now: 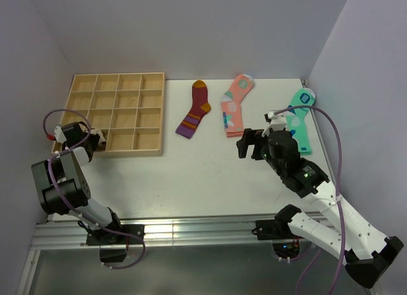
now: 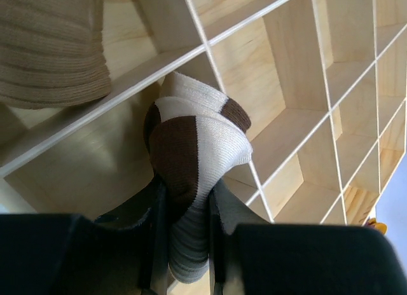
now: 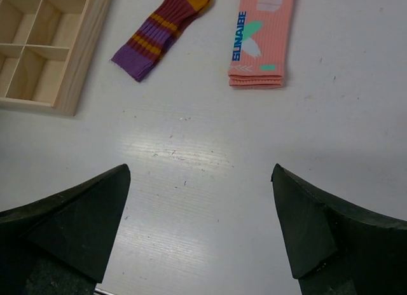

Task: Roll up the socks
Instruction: Place the sock in the storage box.

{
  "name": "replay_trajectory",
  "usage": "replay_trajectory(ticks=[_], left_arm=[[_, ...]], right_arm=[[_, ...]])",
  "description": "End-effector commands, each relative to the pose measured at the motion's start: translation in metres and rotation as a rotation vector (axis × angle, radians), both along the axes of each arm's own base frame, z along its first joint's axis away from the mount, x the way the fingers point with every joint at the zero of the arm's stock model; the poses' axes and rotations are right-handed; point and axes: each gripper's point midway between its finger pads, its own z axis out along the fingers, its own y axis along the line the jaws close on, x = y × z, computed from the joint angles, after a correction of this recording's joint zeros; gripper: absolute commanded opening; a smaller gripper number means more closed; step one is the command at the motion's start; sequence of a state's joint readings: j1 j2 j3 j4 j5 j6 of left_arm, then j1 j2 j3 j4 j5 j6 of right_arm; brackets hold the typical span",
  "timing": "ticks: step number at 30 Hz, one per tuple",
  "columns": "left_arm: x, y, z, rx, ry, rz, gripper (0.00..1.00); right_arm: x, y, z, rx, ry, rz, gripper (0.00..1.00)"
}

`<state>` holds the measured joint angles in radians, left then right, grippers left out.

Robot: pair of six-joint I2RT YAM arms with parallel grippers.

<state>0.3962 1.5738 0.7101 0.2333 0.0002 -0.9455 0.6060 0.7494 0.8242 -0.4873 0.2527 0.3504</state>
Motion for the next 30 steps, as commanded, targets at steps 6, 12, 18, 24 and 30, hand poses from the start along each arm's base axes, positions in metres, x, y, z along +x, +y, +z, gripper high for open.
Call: replay_trajectory(ticks=[6,12,18,24,30], left_arm=[[-0.019,0.002,-0.022,-0.057,0.053,0.094,0.0],[-0.029,0.0,-0.029,-0.058,0.071,0.114,0.0],[-0.02,-0.005,-0.035,-0.087,0.091,0.065,0.23],[-0.027,0.005,-0.023,-0.037,0.129,0.099,0.46],[-0.026,0.011,-0.019,-0.022,0.207,0.091,0.54]], right_arm=[[0.007,-0.002,0.015,0.003,-0.044,-0.019,1.0],[0.006,-0.002,0.013,0.006,-0.048,-0.017,1.0],[0.005,-0.002,0.012,0.005,-0.043,-0.013,1.0],[0.005,-0.004,0.016,0.009,-0.055,-0.021,1.0],[0.003,-0.006,0.019,0.01,-0.061,-0.024,1.0]])
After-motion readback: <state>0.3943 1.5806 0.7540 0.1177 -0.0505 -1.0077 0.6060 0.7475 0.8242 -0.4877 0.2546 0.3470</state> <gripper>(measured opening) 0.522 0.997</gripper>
